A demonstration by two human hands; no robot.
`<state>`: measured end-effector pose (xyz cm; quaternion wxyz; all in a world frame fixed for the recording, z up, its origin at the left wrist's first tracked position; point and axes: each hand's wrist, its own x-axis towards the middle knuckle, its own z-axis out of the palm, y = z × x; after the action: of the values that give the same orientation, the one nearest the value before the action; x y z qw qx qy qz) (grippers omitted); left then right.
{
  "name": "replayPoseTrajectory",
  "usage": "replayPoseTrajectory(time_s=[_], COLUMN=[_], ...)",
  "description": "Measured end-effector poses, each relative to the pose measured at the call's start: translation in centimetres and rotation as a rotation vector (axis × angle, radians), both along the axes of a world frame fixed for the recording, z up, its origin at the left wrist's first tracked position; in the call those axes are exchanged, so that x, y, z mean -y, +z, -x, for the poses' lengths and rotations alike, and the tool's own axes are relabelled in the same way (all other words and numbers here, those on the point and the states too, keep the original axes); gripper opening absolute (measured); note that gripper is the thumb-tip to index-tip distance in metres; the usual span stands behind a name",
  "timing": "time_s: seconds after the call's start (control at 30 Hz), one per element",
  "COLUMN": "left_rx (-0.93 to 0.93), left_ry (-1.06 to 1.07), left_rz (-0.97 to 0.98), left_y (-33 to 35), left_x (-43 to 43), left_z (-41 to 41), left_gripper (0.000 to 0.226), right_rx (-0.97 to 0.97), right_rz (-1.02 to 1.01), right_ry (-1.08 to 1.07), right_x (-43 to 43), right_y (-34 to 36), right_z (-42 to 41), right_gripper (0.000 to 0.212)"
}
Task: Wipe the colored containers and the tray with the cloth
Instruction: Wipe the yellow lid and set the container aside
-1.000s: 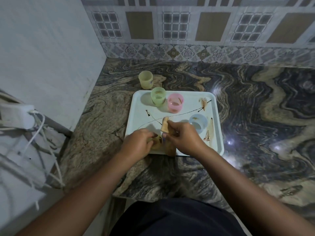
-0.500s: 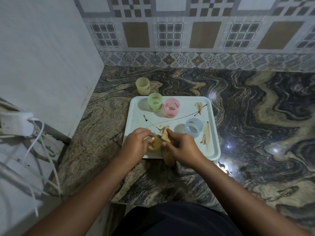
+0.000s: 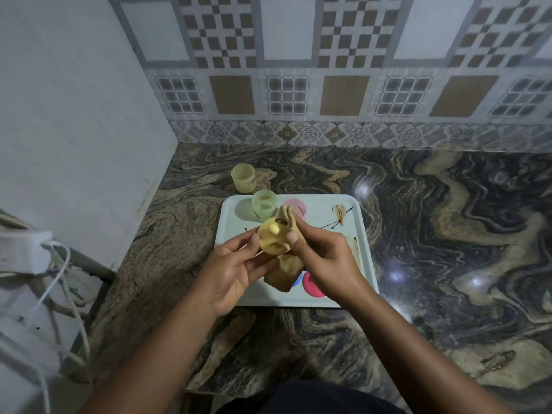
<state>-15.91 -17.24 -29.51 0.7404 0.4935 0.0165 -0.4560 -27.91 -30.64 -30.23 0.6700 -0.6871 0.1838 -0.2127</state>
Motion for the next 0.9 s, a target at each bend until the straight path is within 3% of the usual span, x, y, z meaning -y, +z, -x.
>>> replayPoseTrajectory(time_s=[0.17, 0.47, 0.6, 0.8, 0.9], left_rx=[0.08, 0.44, 0.403, 0.359, 0.431], left_ry=[0.073, -0.102, -0.011, 0.048, 0.041], left_rz=[0.017, 0.051, 0.068, 0.055, 0.052], left_y=[1.4, 1.7, 1.9, 2.0, 2.1], left_x=[0.5, 0.3, 0.3, 0.7, 1.0], left_z=[0.4, 2.3, 2.7, 2.8, 3.3], left_gripper=[0.028, 0.069, 0.061, 0.046, 0.051], right_rx=[-0.001, -0.012, 0.054, -0.035, -0.035], right_rz=[0.155, 0.243, 0.378, 0.259, 0.253], right_ry=[-0.008, -0.028, -0.123, -0.117, -0.151], right_x=[-0.1, -0.4, -0.7, 0.1, 0.0], right_y=[0.2, 0.6, 1.5, 2.6, 2.7], right_z=[0.4, 0.6, 0.8, -0.2, -0.3], right_gripper=[0.037, 0.034, 0.033, 0.028, 0.028])
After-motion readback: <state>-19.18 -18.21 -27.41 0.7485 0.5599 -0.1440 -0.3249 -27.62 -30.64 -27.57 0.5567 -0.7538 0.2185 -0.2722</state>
